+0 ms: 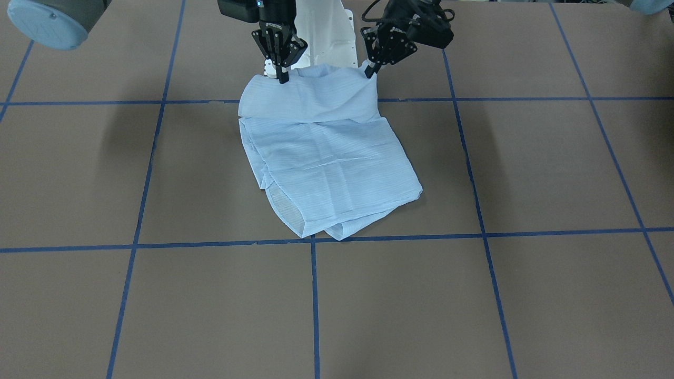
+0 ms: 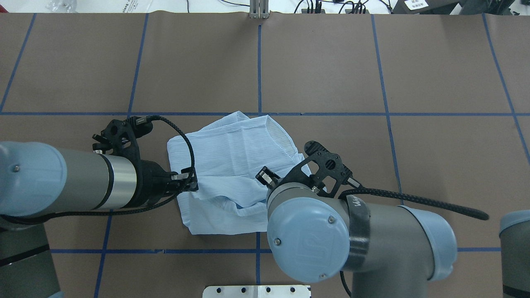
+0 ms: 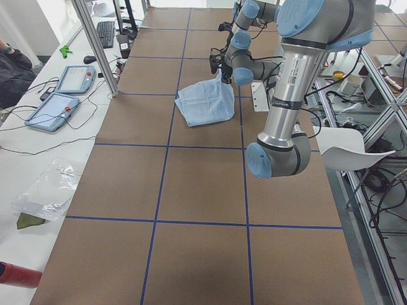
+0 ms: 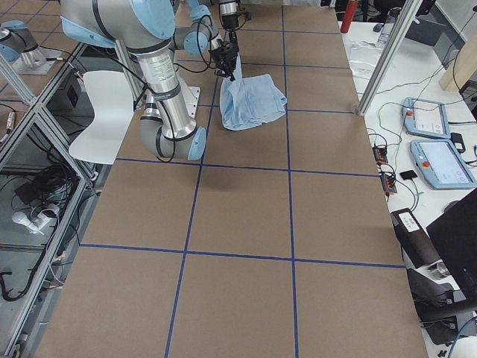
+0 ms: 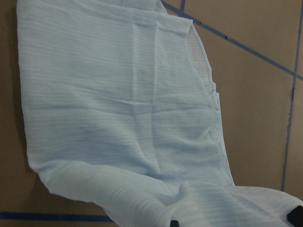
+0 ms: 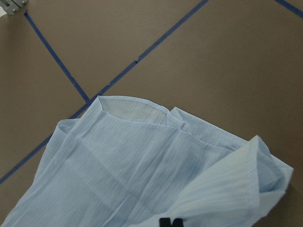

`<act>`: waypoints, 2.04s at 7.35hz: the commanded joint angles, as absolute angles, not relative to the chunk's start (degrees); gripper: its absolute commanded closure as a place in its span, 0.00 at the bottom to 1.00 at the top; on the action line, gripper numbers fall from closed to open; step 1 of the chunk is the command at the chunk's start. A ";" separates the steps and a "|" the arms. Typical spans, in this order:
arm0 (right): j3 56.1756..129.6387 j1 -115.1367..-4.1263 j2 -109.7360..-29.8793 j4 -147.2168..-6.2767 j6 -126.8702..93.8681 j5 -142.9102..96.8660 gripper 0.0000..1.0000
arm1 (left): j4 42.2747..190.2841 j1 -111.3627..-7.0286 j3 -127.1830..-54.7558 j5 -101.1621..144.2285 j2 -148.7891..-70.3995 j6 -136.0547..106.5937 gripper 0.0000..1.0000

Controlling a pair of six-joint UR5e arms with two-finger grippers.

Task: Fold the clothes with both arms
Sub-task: 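Lay the folded edge onto the far half with both grippers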

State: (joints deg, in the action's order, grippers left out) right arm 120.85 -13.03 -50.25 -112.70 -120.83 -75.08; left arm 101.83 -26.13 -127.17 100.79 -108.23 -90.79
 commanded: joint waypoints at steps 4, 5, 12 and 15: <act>96.55 -21.17 -40.89 -93.89 -109.26 -74.88 1.00 | 101.86 -32.08 -120.18 100.11 -108.11 -85.87 1.00; 93.11 -22.23 -39.48 -93.78 -106.99 -74.97 1.00 | 102.13 -32.78 -117.28 99.93 -108.19 -85.78 1.00; 76.82 -25.05 -35.68 -83.15 -100.11 -75.23 1.00 | 107.57 -34.80 -98.01 95.62 -115.05 -81.22 1.00; 74.80 -27.41 -33.33 -83.14 -94.93 -78.11 0.00 | 107.67 -36.82 -98.43 95.71 -114.96 -72.74 0.01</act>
State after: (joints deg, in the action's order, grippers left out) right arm 75.67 -26.06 -34.86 -83.15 -96.55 -76.11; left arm 107.53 -35.80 -98.03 95.64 -115.01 -77.90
